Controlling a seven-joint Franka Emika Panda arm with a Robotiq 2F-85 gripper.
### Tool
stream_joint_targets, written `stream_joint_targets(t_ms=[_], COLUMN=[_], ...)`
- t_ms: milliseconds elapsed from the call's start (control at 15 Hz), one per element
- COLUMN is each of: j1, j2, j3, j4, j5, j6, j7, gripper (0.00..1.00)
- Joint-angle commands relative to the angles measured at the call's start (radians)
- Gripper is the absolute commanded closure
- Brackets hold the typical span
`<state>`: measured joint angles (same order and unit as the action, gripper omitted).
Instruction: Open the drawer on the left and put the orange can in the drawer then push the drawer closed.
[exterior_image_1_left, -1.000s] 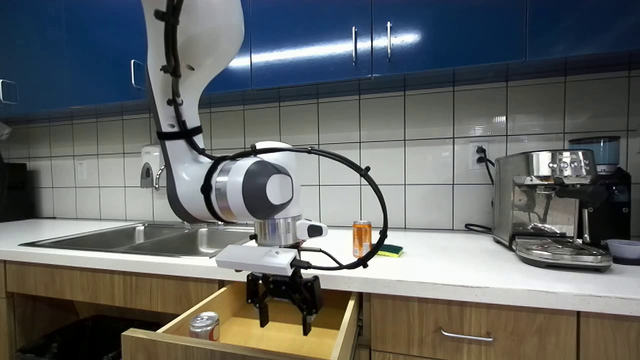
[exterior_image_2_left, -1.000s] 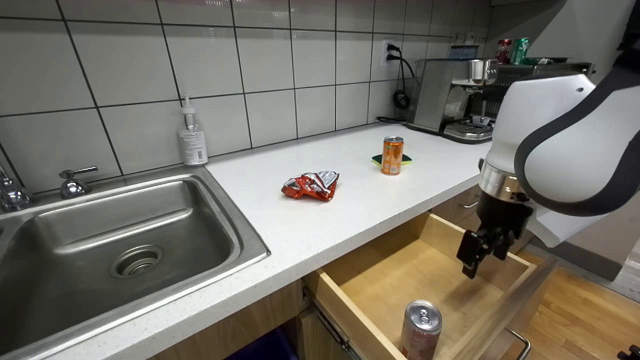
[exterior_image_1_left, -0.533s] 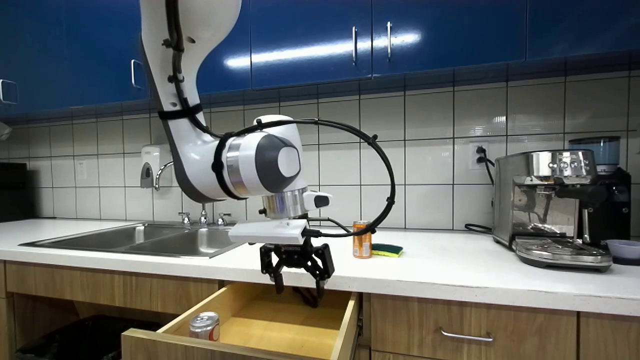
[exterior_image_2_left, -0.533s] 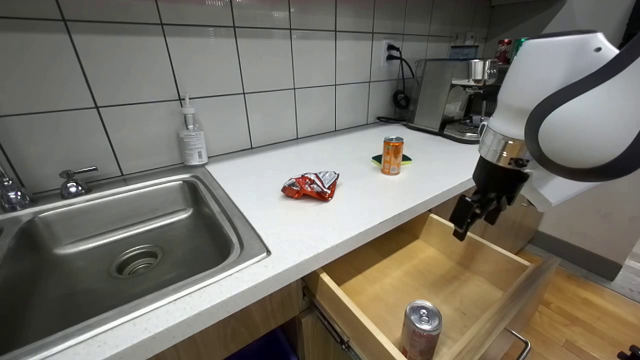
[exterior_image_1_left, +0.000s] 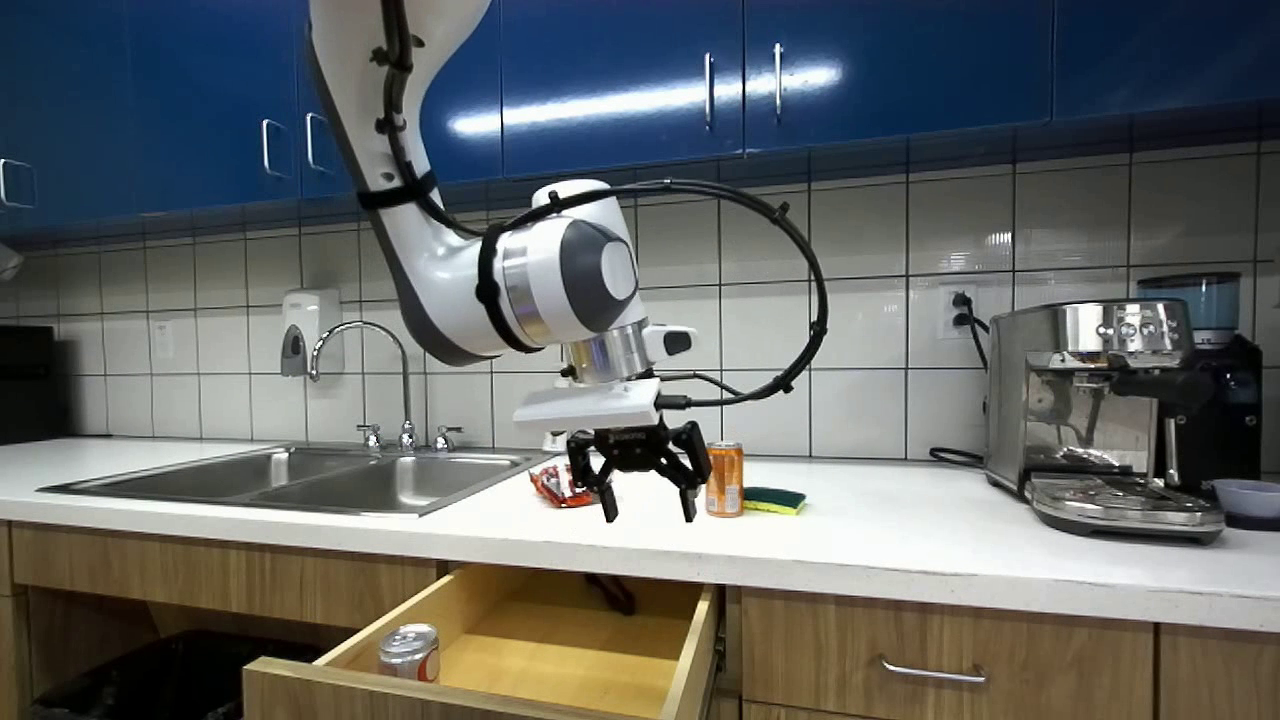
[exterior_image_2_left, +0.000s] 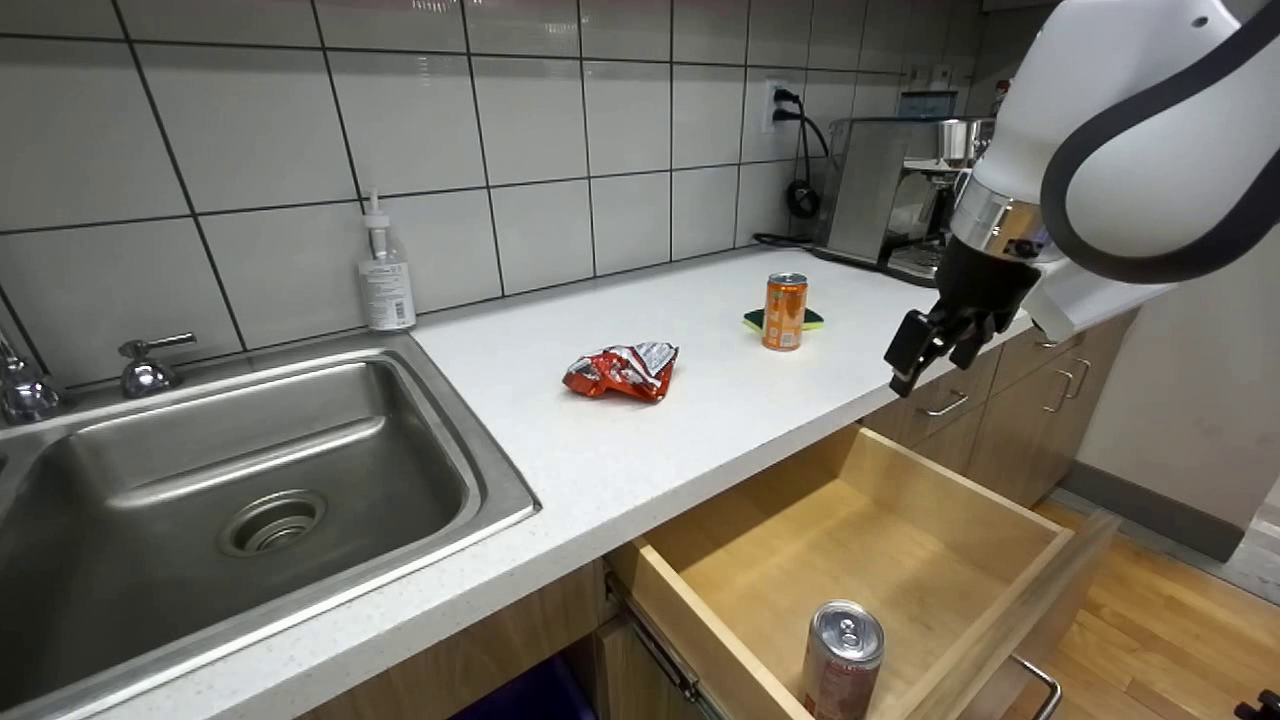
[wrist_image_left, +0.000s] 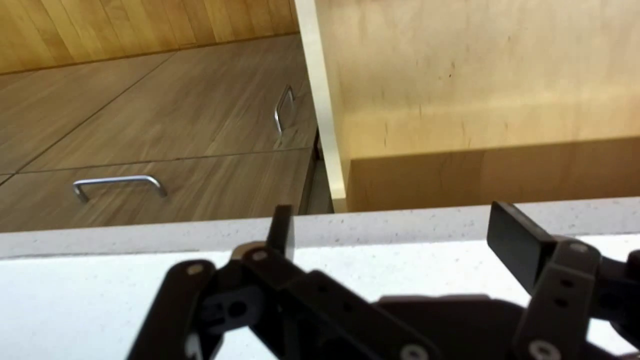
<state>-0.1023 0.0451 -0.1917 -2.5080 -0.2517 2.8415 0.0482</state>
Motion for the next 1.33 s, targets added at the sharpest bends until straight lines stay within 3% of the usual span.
stream_joint_targets(t_ms=[0,333,933,1267], j1=[-0.022,-0.031,-0.055,-0.073], j2=[0.019,0.053,0.170,0.261], j3=[-0.006,-0.006,0.023,0.035], j4=[0.081,0.183,0.431,0.586], j5=[-0.043,0.002,0.232,0.269], j6=[-0.007,-0.034,-0.199,-0.298], j7=[0.020,-0.009,-0.154,-0.201], gripper=[0.00,0.00,0.00,0.00])
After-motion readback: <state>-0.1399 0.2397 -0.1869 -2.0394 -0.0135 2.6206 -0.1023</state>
